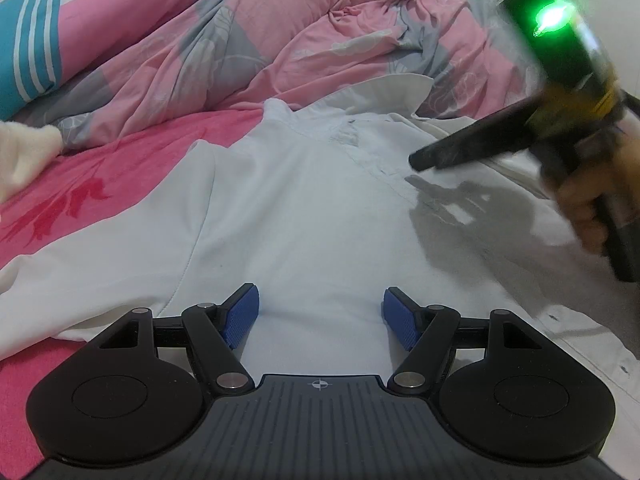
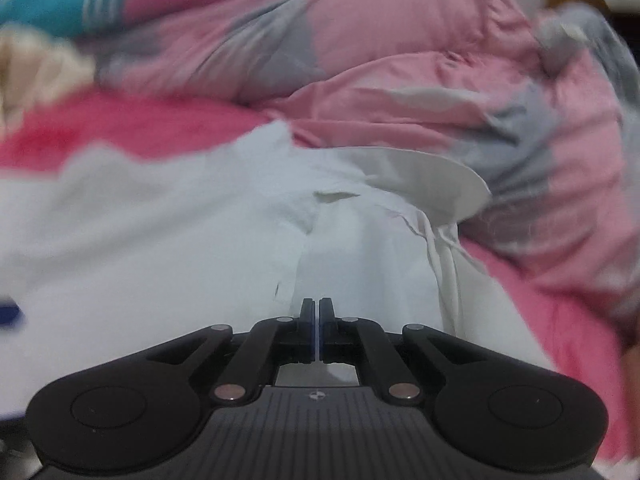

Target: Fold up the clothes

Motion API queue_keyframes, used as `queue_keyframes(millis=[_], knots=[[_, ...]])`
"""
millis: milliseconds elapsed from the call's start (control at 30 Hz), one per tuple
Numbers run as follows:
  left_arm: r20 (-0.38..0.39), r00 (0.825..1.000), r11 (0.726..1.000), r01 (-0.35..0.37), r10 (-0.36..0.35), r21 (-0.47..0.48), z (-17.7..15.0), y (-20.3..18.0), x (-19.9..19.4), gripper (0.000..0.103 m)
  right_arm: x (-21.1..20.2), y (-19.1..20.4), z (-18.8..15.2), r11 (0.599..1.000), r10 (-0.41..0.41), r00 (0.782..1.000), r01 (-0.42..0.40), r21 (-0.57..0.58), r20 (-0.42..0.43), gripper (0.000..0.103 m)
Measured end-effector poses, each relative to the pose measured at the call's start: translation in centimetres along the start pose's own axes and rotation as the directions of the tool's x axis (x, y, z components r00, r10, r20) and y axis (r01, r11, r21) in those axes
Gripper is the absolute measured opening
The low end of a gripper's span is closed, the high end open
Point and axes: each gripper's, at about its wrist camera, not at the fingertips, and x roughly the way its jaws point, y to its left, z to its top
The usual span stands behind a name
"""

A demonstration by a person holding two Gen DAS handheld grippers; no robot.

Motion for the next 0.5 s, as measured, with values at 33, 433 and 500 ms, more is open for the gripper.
queue_keyframes(millis=[33, 433, 500], knots=[[0.0, 1.0, 1.0, 0.0, 0.0, 0.0, 0.0, 0.0, 0.0, 0.07, -0.6, -0.5, -0.1, 0.998, 0.065, 0.998, -0.065, 0.024, 0.001, 0.001], [-0.003, 1.0, 1.0, -0.002, 0.002, -0.001, 0.2, 0.0, 0.2, 0.07, -6.3, -6.5, -2.9, 0.966, 0.186, 0.981, -0.173, 0.192, -0.051, 0.002], [-0.003, 1.0, 1.0, -0.003, 0.003, 0.001, 0.2, 0.0, 0.2, 0.071, -8.5, -5.8, -3.5, 0.964, 0.234, 0.972, -0.227, 0.142, -0.036, 0.002]])
